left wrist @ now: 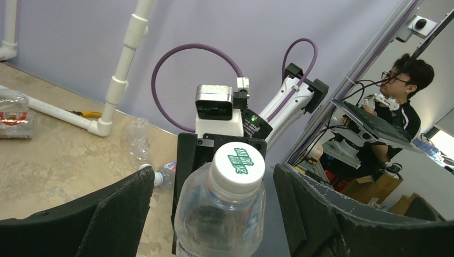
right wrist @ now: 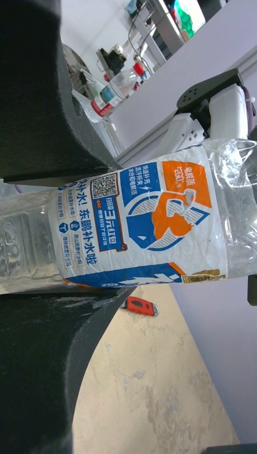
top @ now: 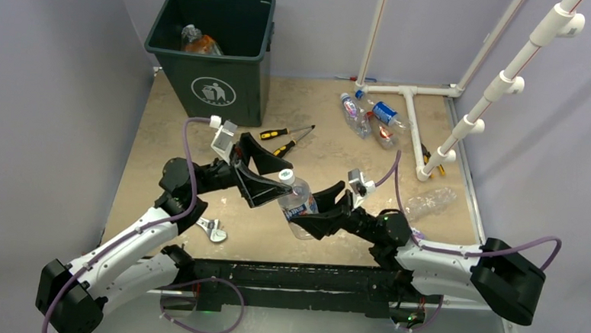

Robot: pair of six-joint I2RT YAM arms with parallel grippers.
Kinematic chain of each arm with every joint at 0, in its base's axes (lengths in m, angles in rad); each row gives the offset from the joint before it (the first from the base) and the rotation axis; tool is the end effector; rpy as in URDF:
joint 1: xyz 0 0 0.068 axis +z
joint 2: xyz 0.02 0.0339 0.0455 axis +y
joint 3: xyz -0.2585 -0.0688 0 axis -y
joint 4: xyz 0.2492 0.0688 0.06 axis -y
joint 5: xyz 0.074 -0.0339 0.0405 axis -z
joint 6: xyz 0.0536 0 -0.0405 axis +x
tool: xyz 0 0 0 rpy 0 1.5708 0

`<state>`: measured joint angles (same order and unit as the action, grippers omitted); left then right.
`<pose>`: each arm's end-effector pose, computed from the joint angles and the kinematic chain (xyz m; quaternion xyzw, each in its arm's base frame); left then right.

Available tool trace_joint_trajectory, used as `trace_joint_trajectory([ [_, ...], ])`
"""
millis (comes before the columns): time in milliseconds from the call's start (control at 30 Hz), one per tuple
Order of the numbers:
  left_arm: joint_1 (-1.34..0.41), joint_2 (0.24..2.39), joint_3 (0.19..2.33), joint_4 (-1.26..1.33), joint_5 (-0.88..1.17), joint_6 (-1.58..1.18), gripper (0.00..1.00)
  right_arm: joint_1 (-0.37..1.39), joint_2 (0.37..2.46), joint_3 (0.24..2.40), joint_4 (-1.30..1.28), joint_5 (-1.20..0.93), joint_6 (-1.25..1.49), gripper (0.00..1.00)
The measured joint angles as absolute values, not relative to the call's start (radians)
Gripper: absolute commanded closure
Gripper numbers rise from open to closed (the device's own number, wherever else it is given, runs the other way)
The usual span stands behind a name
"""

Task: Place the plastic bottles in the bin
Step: Pick up the plastic bottle at the center of the board.

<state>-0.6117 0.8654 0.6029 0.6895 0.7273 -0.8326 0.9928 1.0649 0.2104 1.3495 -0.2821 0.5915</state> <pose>0.1535 -0.1512 0.3508 0.2415 0.5357 -0.6639 0.4625 0.1044 0.1874 0.2507 -0.2194 0.4730 0.6559 0.5459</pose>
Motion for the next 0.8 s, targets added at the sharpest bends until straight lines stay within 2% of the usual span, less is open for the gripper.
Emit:
trace_joint_trajectory([
  [67,-0.624,0.869,0.608,0.689,0.725,-0.825,0.29,0.995,1.080,0.216,1.358,-0.284,0.595,0.58],
  [300,-0.649,0.879,0.612,0.686,0.718,-0.796,0.69,1.003,1.130,0.226,1.371,-0.288,0.603,0.57],
  [367,-0.651,0.881,0.613,0.687,0.716,-0.782,0.88,1.004,1.133,0.226,1.367,-0.288,0.611,0.51],
  [400,-0.651,0.881,0.614,0.688,0.714,-0.768,1.00,1.004,1.133,0.228,1.364,-0.283,0.614,0.40],
  [500,-0.651,0.882,0.614,0.688,0.708,-0.762,1.00,1.005,1.124,0.237,1.335,-0.287,0.619,0.05],
  [533,-0.651,0.882,0.614,0.685,0.703,-0.762,1.00,1.006,1.116,0.248,1.306,-0.293,0.619,0.02],
  [800,-0.663,0.829,0.614,0.588,0.619,-0.720,1.00,1.007,0.928,0.344,0.953,-0.297,0.607,0.01],
])
